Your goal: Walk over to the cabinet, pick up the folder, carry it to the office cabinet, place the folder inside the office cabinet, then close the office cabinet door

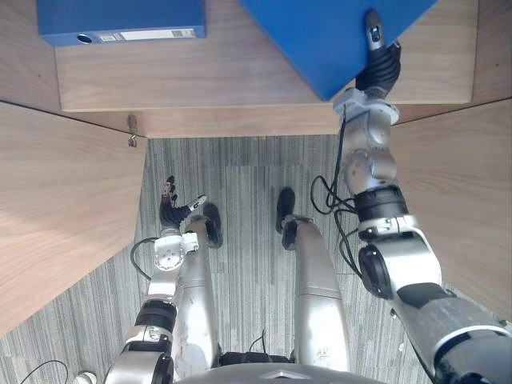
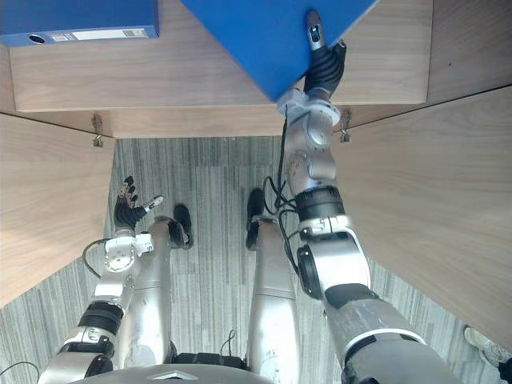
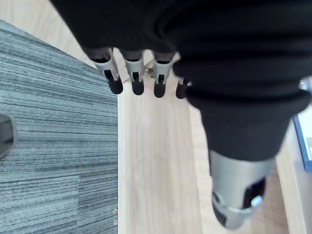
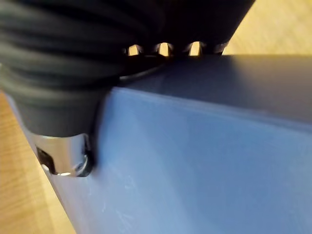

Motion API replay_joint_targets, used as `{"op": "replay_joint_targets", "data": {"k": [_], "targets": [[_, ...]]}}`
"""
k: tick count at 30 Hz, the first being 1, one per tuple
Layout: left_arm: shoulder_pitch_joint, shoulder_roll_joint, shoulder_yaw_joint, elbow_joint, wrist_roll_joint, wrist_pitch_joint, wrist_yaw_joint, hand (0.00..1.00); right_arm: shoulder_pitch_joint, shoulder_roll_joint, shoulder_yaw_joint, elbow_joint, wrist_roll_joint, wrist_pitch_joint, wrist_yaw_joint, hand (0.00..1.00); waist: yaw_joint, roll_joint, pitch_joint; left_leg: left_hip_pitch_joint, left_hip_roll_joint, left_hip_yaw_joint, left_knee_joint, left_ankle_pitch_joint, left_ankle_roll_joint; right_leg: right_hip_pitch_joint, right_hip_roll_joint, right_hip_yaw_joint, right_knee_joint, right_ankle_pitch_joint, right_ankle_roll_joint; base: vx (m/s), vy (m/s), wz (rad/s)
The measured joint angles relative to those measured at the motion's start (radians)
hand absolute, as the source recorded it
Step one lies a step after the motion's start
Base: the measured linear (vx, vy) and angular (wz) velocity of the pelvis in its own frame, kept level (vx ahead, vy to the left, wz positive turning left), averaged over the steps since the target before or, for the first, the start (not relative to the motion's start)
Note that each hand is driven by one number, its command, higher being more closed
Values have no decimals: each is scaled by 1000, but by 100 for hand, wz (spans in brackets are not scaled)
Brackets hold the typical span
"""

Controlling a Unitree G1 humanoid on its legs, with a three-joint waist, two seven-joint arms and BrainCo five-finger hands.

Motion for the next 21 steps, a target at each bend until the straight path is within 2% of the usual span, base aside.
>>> {"op": "replay_joint_targets", "data": {"k": [5,9,15,17,21], "targets": [[-25,-19,6,20,-10,21,43,0,-104,56,7,139,103,13,-39,100,-2,0,0,-14,8,-3,8,0,0,-4,1,-11,-3,2,-1,-5,-3,-1],[-34,-28,7,22,-22,22,67,0,-150,85,9,175,146,13,-68,100,-1,0,0,-27,7,-4,12,0,0,-14,0,-11,-3,5,-1,-53,-23,0],[-67,-38,7,81,-39,43,106,0,-228,99,-23,204,187,-9,-180,100,-3,0,0,-69,7,-10,15,13,-1,-46,-5,-23,-11,21,-2,-73,-26,1],[-67,-49,7,81,-40,49,116,0,-242,101,-91,202,189,-27,-242,100,2,0,0,-70,5,-15,10,17,-3,-45,-6,-29,-14,22,-4,-46,-37,4],[-69,-53,7,82,-40,51,134,0,-241,106,-168,182,210,-45,-311,100,-3,0,0,-64,4,-19,-2,23,-4,-36,-5,-34,-23,23,-5,-12,-16,1]]}}
